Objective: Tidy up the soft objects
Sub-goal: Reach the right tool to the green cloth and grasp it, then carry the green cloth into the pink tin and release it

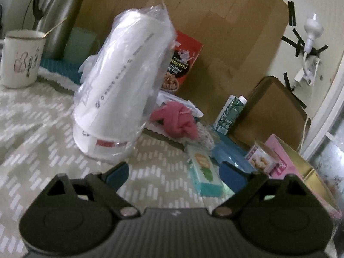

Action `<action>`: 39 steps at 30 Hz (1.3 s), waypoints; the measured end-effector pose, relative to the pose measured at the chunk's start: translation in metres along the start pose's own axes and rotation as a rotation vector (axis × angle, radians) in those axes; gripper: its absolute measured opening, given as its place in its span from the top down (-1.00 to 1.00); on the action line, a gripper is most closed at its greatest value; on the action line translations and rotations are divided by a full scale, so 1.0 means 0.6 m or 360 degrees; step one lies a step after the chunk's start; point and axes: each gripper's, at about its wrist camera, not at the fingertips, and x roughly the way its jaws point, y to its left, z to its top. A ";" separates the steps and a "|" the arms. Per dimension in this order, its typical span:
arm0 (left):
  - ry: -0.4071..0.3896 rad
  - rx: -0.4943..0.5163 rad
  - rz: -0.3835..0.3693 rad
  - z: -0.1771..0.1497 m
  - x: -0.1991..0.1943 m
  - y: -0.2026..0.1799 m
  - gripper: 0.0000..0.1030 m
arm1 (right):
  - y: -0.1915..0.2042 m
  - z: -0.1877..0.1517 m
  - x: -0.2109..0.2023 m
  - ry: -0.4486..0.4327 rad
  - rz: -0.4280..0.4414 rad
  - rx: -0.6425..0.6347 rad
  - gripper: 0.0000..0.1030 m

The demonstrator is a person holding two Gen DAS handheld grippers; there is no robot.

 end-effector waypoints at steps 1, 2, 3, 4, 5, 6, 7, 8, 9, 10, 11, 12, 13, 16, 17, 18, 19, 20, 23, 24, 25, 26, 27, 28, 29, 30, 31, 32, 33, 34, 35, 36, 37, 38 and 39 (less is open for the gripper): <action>0.0003 0.0001 0.0001 -0.001 0.000 0.000 -0.83 | 0.003 -0.014 -0.002 0.0056 0.0039 0.0003 0.95; 0.0004 0.0009 0.0002 -0.003 0.000 -0.001 -0.83 | 0.008 -0.028 -0.003 0.0091 0.0027 -0.0018 0.94; 0.0006 0.0020 -0.0002 -0.003 0.001 -0.002 -0.83 | 0.012 -0.039 -0.001 0.0123 -0.0003 -0.0053 0.87; 0.0006 0.0033 -0.0002 -0.005 0.000 -0.003 -0.83 | 0.015 -0.050 0.002 0.0172 -0.0041 -0.0085 0.84; 0.0006 0.0042 -0.0001 -0.004 0.001 -0.005 -0.83 | 0.014 -0.056 0.007 0.0222 -0.0074 -0.0102 0.71; 0.0006 0.0048 -0.0002 -0.005 0.000 -0.006 -0.83 | 0.013 -0.063 0.009 0.0262 -0.0107 -0.0109 0.38; 0.0011 0.0052 -0.0007 -0.003 0.003 -0.006 -0.83 | 0.009 -0.062 0.011 0.0266 -0.0139 -0.0110 0.19; 0.0020 0.0055 -0.0014 0.000 0.006 -0.006 -0.83 | 0.008 -0.062 0.008 0.0259 -0.0174 -0.0110 -0.04; 0.0028 0.0057 -0.0021 0.000 0.007 -0.007 -0.83 | 0.008 -0.062 0.004 0.0255 -0.0196 -0.0115 -0.14; 0.0044 0.0063 -0.0041 0.000 0.009 -0.008 -0.83 | 0.007 -0.061 0.005 0.0259 -0.0193 -0.0115 -0.21; 0.0071 0.0078 -0.0071 0.002 0.013 -0.010 -0.83 | 0.009 -0.062 0.004 0.0268 -0.0181 -0.0108 -0.43; 0.0099 0.0099 -0.0103 0.002 0.015 -0.012 -0.83 | 0.010 -0.061 0.006 0.0281 -0.0176 -0.0107 -0.64; 0.0129 0.0127 -0.0140 0.001 0.016 -0.017 -0.83 | 0.013 -0.062 0.014 0.0288 -0.0196 -0.0117 -0.70; 0.0259 0.0144 -0.0268 -0.008 0.009 -0.033 -0.83 | 0.018 -0.073 0.049 0.0368 -0.0295 -0.0181 -0.74; 0.0302 0.0134 -0.0322 -0.012 0.007 -0.039 -0.83 | 0.019 -0.077 0.059 0.0424 -0.0328 -0.0198 -0.75; 0.0354 0.0136 -0.0378 -0.017 0.005 -0.049 -0.83 | 0.020 -0.079 0.066 0.0438 -0.0341 -0.0214 -0.65; 0.0402 0.0162 -0.0405 -0.023 0.005 -0.061 -0.80 | 0.024 -0.079 0.066 0.0434 -0.0319 -0.0239 -0.47; 0.0447 0.0206 -0.0403 -0.028 0.008 -0.077 -0.65 | 0.027 -0.081 0.065 0.0432 -0.0297 -0.0271 -0.11; 0.0602 0.0324 -0.0403 -0.047 0.027 -0.113 0.31 | 0.033 -0.085 0.060 0.0406 -0.0206 -0.0275 0.89; 0.0611 0.0329 -0.0408 -0.052 0.030 -0.120 0.47 | 0.036 -0.088 0.058 0.0391 -0.0206 -0.0286 0.92; 0.0622 0.0333 -0.0418 -0.054 0.032 -0.128 0.55 | 0.038 -0.089 0.055 0.0373 -0.0214 -0.0299 0.93; 0.0622 0.0324 -0.0448 -0.055 0.032 -0.133 0.58 | 0.038 -0.088 0.050 0.0341 -0.0215 -0.0300 0.93; 0.0612 0.0318 -0.0477 -0.052 0.029 -0.142 0.58 | 0.037 -0.087 0.041 0.0295 -0.0219 -0.0296 0.93; 0.0593 0.0333 -0.0510 -0.048 0.025 -0.157 0.59 | 0.034 -0.086 0.032 0.0257 -0.0228 -0.0292 0.93; 0.0569 0.0362 -0.0546 -0.043 0.022 -0.174 0.59 | 0.031 -0.084 0.022 0.0203 -0.0251 -0.0296 0.93; 0.0540 0.0398 -0.0587 -0.038 0.019 -0.194 0.59 | 0.028 -0.079 0.015 0.0152 -0.0284 -0.0306 0.93; 0.0508 0.0444 -0.0633 -0.033 0.016 -0.218 0.59 | 0.023 -0.074 0.006 0.0094 -0.0322 -0.0316 0.93; 0.0463 0.0502 -0.0662 -0.029 0.012 -0.245 0.59 | 0.017 -0.068 -0.005 0.0033 -0.0359 -0.0317 0.93; 0.0421 0.0566 -0.0692 -0.024 0.010 -0.271 0.59 | 0.010 -0.059 -0.017 -0.0039 -0.0402 -0.0308 0.93; 0.0380 0.0625 -0.0734 -0.019 0.010 -0.299 0.59 | 0.001 -0.050 -0.030 -0.0111 -0.0443 -0.0295 0.93; 0.0349 0.0668 -0.0777 -0.012 0.010 -0.326 0.59 | -0.007 -0.040 -0.042 -0.0178 -0.0485 -0.0285 0.93; 0.0324 0.0704 -0.0822 -0.006 0.011 -0.352 0.59 | -0.015 -0.029 -0.056 -0.0256 -0.0540 -0.0280 0.93; 0.0300 0.0741 -0.0868 0.001 0.014 -0.379 0.59 | -0.022 -0.020 -0.066 -0.0312 -0.0583 -0.0281 0.93; 0.0280 0.0773 -0.0908 0.005 0.018 -0.404 0.59 | -0.031 -0.009 -0.079 -0.0377 -0.0635 -0.0284 0.93; 0.0263 0.0799 -0.0948 0.009 0.026 -0.430 0.58 | -0.041 0.002 -0.090 -0.0434 -0.0685 -0.0286 0.93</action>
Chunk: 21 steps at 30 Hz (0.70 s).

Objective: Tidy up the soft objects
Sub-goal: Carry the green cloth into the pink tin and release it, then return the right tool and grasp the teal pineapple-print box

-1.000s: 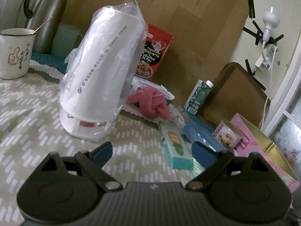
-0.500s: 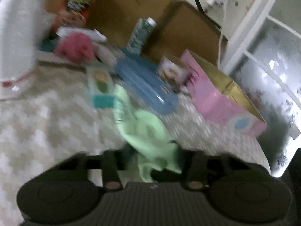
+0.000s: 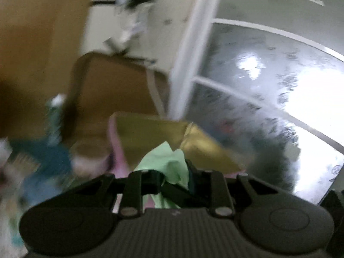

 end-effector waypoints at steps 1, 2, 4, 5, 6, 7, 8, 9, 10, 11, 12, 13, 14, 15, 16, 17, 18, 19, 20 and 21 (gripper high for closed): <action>-0.0012 0.0026 -0.0035 0.014 0.018 -0.011 0.58 | -0.016 0.010 -0.001 -0.0043 -0.0060 -0.0001 0.93; -0.0020 0.0044 -0.0065 0.025 0.035 -0.018 0.58 | -0.031 0.017 0.002 -0.0069 -0.0115 -0.0002 0.93; -0.0027 0.0066 -0.0093 0.040 0.075 -0.032 0.53 | -0.065 0.031 0.008 -0.0105 -0.0226 0.0011 0.93; -0.0019 0.0074 -0.0086 0.042 0.091 -0.039 0.42 | -0.082 0.034 0.016 -0.0107 -0.0274 0.0020 0.93; 0.0004 0.0083 -0.0059 0.040 0.111 -0.040 0.17 | -0.100 0.036 0.027 -0.0097 -0.0342 0.0028 0.93; 0.0039 0.0097 -0.0001 0.037 0.133 -0.041 0.01 | -0.117 0.033 0.036 -0.0081 -0.0407 0.0032 0.93; 0.0068 0.0107 0.0079 0.030 0.150 -0.039 -0.21 | -0.134 0.029 0.052 -0.0049 -0.0479 0.0030 0.91; 0.0093 0.0119 0.0168 0.022 0.162 -0.036 -0.24 | -0.150 0.020 0.074 0.0004 -0.0538 0.0020 0.84; 0.0129 0.0130 0.0247 0.010 0.171 -0.031 -0.24 | -0.167 0.009 0.099 0.0094 -0.0604 -0.0004 0.83; 0.0144 0.0121 0.0268 0.002 0.171 -0.026 -0.24 | -0.183 -0.003 0.122 0.0208 -0.0662 -0.0020 0.67; 0.0145 0.0105 0.0266 -0.007 0.163 -0.017 -0.28 | -0.197 -0.012 0.135 0.0286 -0.0693 0.0004 0.38; 0.0138 0.0095 0.0272 -0.015 0.152 -0.008 -0.33 | -0.210 -0.021 0.133 0.0333 -0.0694 0.0067 0.23; 0.0122 0.0089 0.0298 -0.022 0.140 0.001 -0.43 | -0.220 -0.028 0.126 0.0333 -0.0668 0.0137 -0.05; 0.0103 0.0081 0.0333 -0.028 0.127 0.010 -0.47 | -0.222 -0.035 0.114 0.0311 -0.0664 0.0184 -0.23; 0.0096 0.0068 0.0357 -0.037 0.110 0.019 -0.47 | -0.224 -0.039 0.106 0.0291 -0.0678 0.0214 -0.25; 0.0094 0.0043 0.0375 -0.047 0.091 0.030 -0.47 | -0.223 -0.042 0.100 0.0278 -0.0686 0.0222 -0.25; 0.0093 0.0020 0.0393 -0.052 0.075 0.040 -0.47 | -0.221 -0.041 0.096 0.0261 -0.0681 0.0225 -0.25; 0.0090 -0.0003 0.0424 -0.064 0.053 0.052 -0.47 | -0.217 -0.041 0.090 0.0238 -0.0671 0.0231 -0.25; 0.0086 -0.0019 0.0451 -0.074 0.034 0.060 -0.47 | -0.210 -0.039 0.081 0.0205 -0.0657 0.0232 -0.25; 0.0078 -0.0039 0.0491 -0.088 0.009 0.073 -0.47 | -0.201 -0.036 0.074 0.0167 -0.0643 0.0225 -0.25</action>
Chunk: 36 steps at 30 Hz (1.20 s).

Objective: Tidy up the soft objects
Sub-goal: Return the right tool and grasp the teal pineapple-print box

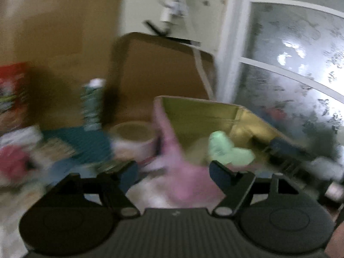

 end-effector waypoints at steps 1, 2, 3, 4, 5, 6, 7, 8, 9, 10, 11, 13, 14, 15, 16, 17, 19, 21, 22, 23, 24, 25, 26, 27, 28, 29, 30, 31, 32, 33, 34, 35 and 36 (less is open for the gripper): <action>0.0001 -0.0018 0.0040 -0.009 -0.015 0.015 -0.47 | 0.006 -0.001 -0.004 -0.0036 0.0018 -0.0005 -0.25; 0.0004 -0.0041 0.0091 -0.022 -0.030 0.035 -0.47 | 0.012 0.004 -0.011 -0.0070 0.0041 -0.0008 -0.25; 0.0006 -0.0065 0.0148 -0.034 -0.046 0.056 -0.47 | 0.021 0.006 -0.020 -0.0091 0.0081 -0.0012 -0.25; 0.0011 -0.0091 0.0218 -0.048 -0.063 0.081 -0.47 | 0.033 0.011 -0.026 -0.0096 0.0145 -0.0019 -0.24; 0.0016 -0.0115 0.0291 -0.060 -0.078 0.103 -0.47 | 0.047 0.012 -0.034 -0.0096 0.0206 -0.0031 -0.24; 0.0023 -0.0141 0.0367 -0.073 -0.092 0.128 -0.47 | 0.066 0.014 -0.040 -0.0085 0.0282 -0.0055 -0.24; 0.0031 -0.0169 0.0460 -0.085 -0.105 0.155 -0.47 | 0.085 0.013 -0.051 -0.0068 0.0339 -0.0079 -0.24; 0.0036 -0.0182 0.0563 -0.095 -0.115 0.177 -0.47 | 0.104 0.013 -0.051 -0.0037 0.0418 -0.0109 -0.24; 0.0045 -0.0185 0.0676 -0.105 -0.123 0.197 -0.47 | 0.129 0.010 -0.052 0.0013 0.0510 -0.0139 -0.24; 0.0054 -0.0187 0.0788 -0.116 -0.132 0.215 -0.47 | 0.152 0.006 -0.051 0.0064 0.0587 -0.0162 -0.24; 0.0052 -0.0202 0.0862 -0.127 -0.143 0.230 -0.47 | 0.177 0.001 -0.048 0.0126 0.0668 -0.0186 -0.24; 0.0018 -0.0328 0.0874 -0.139 -0.163 0.257 -0.43 | 0.230 -0.012 -0.039 0.0271 0.0808 -0.0240 -0.23; -0.0043 -0.0393 0.0826 -0.139 -0.176 0.266 -0.48 | 0.256 -0.020 -0.033 0.0332 0.0865 -0.0269 -0.22; -0.0096 -0.0423 0.0821 -0.140 -0.183 0.270 -0.50 | 0.282 -0.026 -0.025 0.0378 0.0910 -0.0303 -0.21; -0.0122 -0.0432 0.0837 -0.141 -0.185 0.273 -0.50 | 0.308 -0.034 -0.023 0.0414 0.0930 -0.0338 -0.21; -0.0130 -0.0431 0.0831 -0.140 -0.186 0.273 -0.50 | 0.335 -0.041 -0.013 0.0463 0.0939 -0.0370 -0.21; -0.0147 -0.0410 0.0802 -0.140 -0.187 0.272 -0.50 | 0.374 -0.048 0.003 0.0546 0.0972 -0.0393 -0.22; -0.0151 -0.0402 0.0790 -0.141 -0.187 0.270 -0.50 | 0.412 -0.057 0.021 0.0598 0.0951 -0.0445 -0.24; -0.0155 -0.0408 0.0784 -0.141 -0.189 0.271 -0.50 | 0.427 -0.064 0.025 0.0619 0.0928 -0.0480 -0.24; -0.0158 -0.0415 0.0781 -0.142 -0.187 0.272 -0.50 | 0.439 -0.067 0.034 0.0638 0.0908 -0.0507 -0.24; -0.0160 -0.0425 0.0777 -0.143 -0.187 0.272 -0.50 | 0.448 -0.074 0.044 0.0664 0.0885 -0.0539 -0.22; -0.0162 -0.0435 0.0771 -0.144 -0.186 0.270 -0.50 | 0.453 -0.082 0.050 0.0693 0.0856 -0.0568 -0.21; -0.0160 -0.0442 0.0764 -0.143 -0.181 0.272 -0.50 | 0.453 -0.088 0.050 0.0683 0.0858 -0.0567 -0.13; -0.0159 -0.0447 0.0760 -0.146 -0.182 0.270 -0.50 | 0.449 -0.086 0.048 0.0698 0.0882 -0.0543 0.10; -0.0151 -0.0451 0.0746 -0.145 -0.181 0.271 -0.51 | 0.444 -0.084 0.041 0.0712 0.0872 -0.0517 0.12; -0.0130 -0.0456 0.0722 -0.145 -0.176 0.275 -0.55 | 0.437 -0.084 0.033 0.0722 0.0884 -0.0497 0.13; -0.0091 -0.0464 0.0677 -0.142 -0.172 0.280 -0.58 | 0.425 -0.085 0.024 0.0732 0.0913 -0.0470 0.13; -0.0036 -0.0488 0.0606 -0.141 -0.168 0.283 -0.58 | 0.413 -0.087 0.016 0.0738 0.0947 -0.0447 0.13; 0.0013 -0.0543 0.0516 -0.140 -0.167 0.287 -0.58 | 0.400 -0.090 0.009 0.0747 0.0981 -0.0421 0.13; 0.0045 -0.0633 0.0397 -0.142 -0.168 0.289 -0.57 | 0.384 -0.092 -0.005 0.0751 0.1002 -0.0379 0.13; 0.0046 -0.0715 0.0277 -0.145 -0.171 0.287 -0.58 | 0.372 -0.095 -0.018 0.0753 0.1019 -0.0349 0.13; 0.0063 -0.0760 0.0181 -0.145 -0.171 0.280 -0.58 | 0.357 -0.096 -0.031 0.0739 0.1040 -0.0320 0.13; 0.0097 -0.0781 0.0102 -0.144 -0.166 0.271 -0.57 | 0.344 -0.099 -0.045 0.0756 0.1061 -0.0285 0.13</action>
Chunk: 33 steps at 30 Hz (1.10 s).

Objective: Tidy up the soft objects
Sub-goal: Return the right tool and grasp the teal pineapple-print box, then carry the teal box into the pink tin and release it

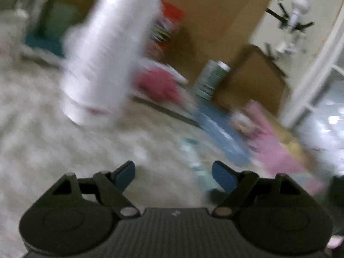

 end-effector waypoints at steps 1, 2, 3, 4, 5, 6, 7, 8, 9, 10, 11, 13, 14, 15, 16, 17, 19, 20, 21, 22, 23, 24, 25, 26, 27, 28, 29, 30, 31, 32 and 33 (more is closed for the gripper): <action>0.0055 -0.0002 -0.0035 -0.003 0.007 -0.013 -0.56 | -0.005 -0.011 -0.013 -0.0005 0.0047 0.0031 0.13; 0.0089 0.0016 -0.0034 -0.006 0.014 -0.027 -0.55 | -0.005 -0.022 -0.026 -0.0017 0.0082 0.0054 0.13; 0.0106 0.0053 -0.0015 -0.009 0.019 -0.042 -0.45 | -0.007 -0.030 -0.036 -0.0027 0.0113 0.0074 0.14; 0.0135 0.0085 -0.0011 -0.011 0.026 -0.056 -0.33 | -0.011 -0.036 -0.045 -0.0040 0.0154 0.0107 0.14; 0.0164 0.0095 -0.0015 -0.013 0.033 -0.067 -0.03 | -0.016 -0.041 -0.053 -0.0056 0.0194 0.0146 0.14; 0.0186 0.0094 -0.0014 -0.014 0.040 -0.076 0.19 | -0.020 -0.044 -0.059 -0.0075 0.0230 0.0180 0.14; 0.0205 0.0087 -0.0003 -0.014 0.047 -0.085 0.21 | -0.025 -0.045 -0.065 -0.0091 0.0248 0.0197 0.14; 0.0212 0.0084 -0.0004 -0.013 0.051 -0.093 0.24 | -0.026 -0.046 -0.069 -0.0105 0.0246 0.0196 0.14; 0.0212 0.0094 -0.0010 -0.011 0.054 -0.102 0.28 | -0.028 -0.047 -0.073 -0.0117 0.0220 0.0182 0.14; 0.0205 0.0115 -0.0015 -0.007 0.056 -0.116 0.29 | -0.033 -0.047 -0.079 -0.0134 0.0200 0.0169 0.14; 0.0199 0.0141 -0.0025 -0.002 0.060 -0.132 0.29 | -0.039 -0.048 -0.088 -0.0163 0.0182 0.0170 0.14; 0.0173 0.0211 -0.0068 0.011 0.066 -0.172 0.29 | -0.053 -0.044 -0.105 -0.0236 0.0152 0.0175 0.14; 0.0161 0.0250 -0.0098 0.018 0.071 -0.194 0.29 | -0.060 -0.041 -0.113 -0.0284 0.0122 0.0165 0.14; 0.0152 0.0293 -0.0129 0.025 0.078 -0.216 0.29 | -0.066 -0.037 -0.125 -0.0340 0.0080 0.0151 0.14; 0.0146 0.0340 -0.0159 0.032 0.087 -0.242 0.29 | -0.073 -0.033 -0.136 -0.0402 0.0023 0.0136 0.14; 0.0141 0.0388 -0.0186 0.037 0.097 -0.265 0.29 | -0.081 -0.029 -0.147 -0.0455 -0.0029 0.0127 0.14; 0.0136 0.0476 -0.0236 0.045 0.123 -0.313 0.29 | -0.105 -0.022 -0.166 -0.0549 -0.0133 0.0130 0.14; 0.0139 0.0505 -0.0256 0.047 0.137 -0.334 0.29 | -0.119 -0.018 -0.172 -0.0583 -0.0177 0.0140 0.14; 0.0145 0.0528 -0.0274 0.050 0.153 -0.353 0.29 | -0.133 -0.013 -0.177 -0.0610 -0.0219 0.0156 0.14; 0.0151 0.0549 -0.0294 0.053 0.171 -0.373 0.29 | -0.150 -0.008 -0.183 -0.0630 -0.0255 0.0179 0.14; 0.0151 0.0564 -0.0305 0.054 0.181 -0.388 0.29 | -0.169 -0.004 -0.186 -0.0642 -0.0285 0.0205 0.14; 0.0155 0.0580 -0.0314 0.056 0.197 -0.403 0.29 | -0.186 0.000 -0.190 -0.0652 -0.0311 0.0230 0.14; 0.0159 0.0599 -0.0319 0.057 0.214 -0.418 0.29 | -0.204 0.005 -0.191 -0.0660 -0.0338 0.0248 0.14; 0.0161 0.0612 -0.0319 0.058 0.231 -0.428 0.29 | -0.217 0.008 -0.191 -0.0665 -0.0362 0.0260 0.14; 0.0162 0.0622 -0.0313 0.056 0.244 -0.438 0.29 | -0.231 0.011 -0.191 -0.0666 -0.0387 0.0273 0.14; 0.0168 0.0635 -0.0302 0.055 0.258 -0.445 0.29 | -0.245 0.014 -0.188 -0.0666 -0.0406 0.0286 0.14; 0.0178 0.0646 -0.0295 0.055 0.270 -0.447 0.29 | -0.259 0.015 -0.183 -0.0661 -0.0422 0.0298 0.14; 0.0189 0.0652 -0.0286 0.054 0.281 -0.449 0.29 | -0.271 0.016 -0.179 -0.0654 -0.0438 0.0305 0.14; 0.0201 0.0658 -0.0277 0.053 0.293 -0.452 0.29 | -0.282 0.017 -0.171 -0.0644 -0.0459 0.0313 0.14; 0.0213 0.0667 -0.0265 0.052 0.303 -0.456 0.29 | -0.290 0.018 -0.163 -0.0632 -0.0485 0.0314 0.14; 0.0218 0.0681 -0.0253 0.050 0.311 -0.459 0.32 | -0.294 0.020 -0.159 -0.0621 -0.0511 0.0317 0.14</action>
